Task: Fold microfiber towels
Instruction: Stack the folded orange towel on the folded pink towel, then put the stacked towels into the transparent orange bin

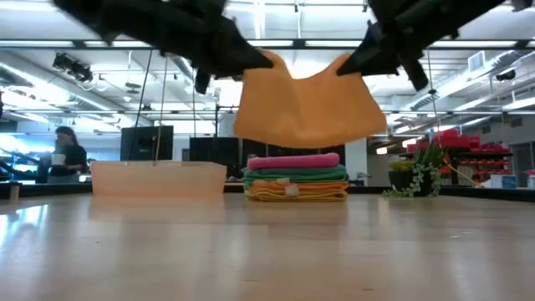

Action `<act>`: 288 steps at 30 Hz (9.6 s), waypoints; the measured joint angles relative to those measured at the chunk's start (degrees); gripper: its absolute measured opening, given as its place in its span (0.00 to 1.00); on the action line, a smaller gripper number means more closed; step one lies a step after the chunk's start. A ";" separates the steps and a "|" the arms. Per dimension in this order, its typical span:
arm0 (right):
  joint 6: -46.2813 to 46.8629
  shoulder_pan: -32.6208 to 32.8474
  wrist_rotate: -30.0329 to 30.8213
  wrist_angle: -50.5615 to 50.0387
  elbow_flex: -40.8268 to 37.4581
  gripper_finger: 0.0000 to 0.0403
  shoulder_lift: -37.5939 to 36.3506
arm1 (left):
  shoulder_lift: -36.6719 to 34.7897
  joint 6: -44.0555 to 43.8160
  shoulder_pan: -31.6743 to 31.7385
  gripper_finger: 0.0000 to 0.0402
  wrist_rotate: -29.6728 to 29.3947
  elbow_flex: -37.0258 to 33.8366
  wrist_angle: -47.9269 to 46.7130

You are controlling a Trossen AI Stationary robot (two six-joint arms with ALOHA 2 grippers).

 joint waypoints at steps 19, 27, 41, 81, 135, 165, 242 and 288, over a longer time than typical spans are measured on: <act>-10.46 -36.93 -29.60 2.12 0.07 0.00 -1.50 | 3.40 4.20 29.32 0.03 16.08 17.30 -36.04; -10.90 -39.58 -31.89 2.52 0.02 0.01 3.46 | 9.78 5.22 30.33 0.06 17.93 17.27 -35.18; -10.94 -43.94 -34.57 4.64 0.03 0.34 5.00 | 9.95 6.71 30.31 0.37 10.26 17.35 -35.15; -10.01 -34.25 -16.94 13.60 -1.88 0.01 14.38 | 14.93 2.11 22.43 0.01 -12.27 13.33 -18.92; 1.03 -41.44 -46.24 -12.74 -1.46 0.58 -7.58 | 2.77 -27.28 29.03 0.69 19.14 13.07 -38.98; -0.03 -51.80 -59.66 4.70 -1.46 0.71 14.58 | 14.04 -25.50 34.50 0.75 25.93 13.25 -31.13; 1.85 -48.49 -58.94 11.17 -1.27 0.71 24.23 | 26.19 -59.84 23.58 0.72 13.01 26.19 -42.81; 2.31 -41.61 -52.48 16.50 1.02 0.14 5.22 | 10.80 -39.80 19.53 0.20 4.87 26.10 -40.25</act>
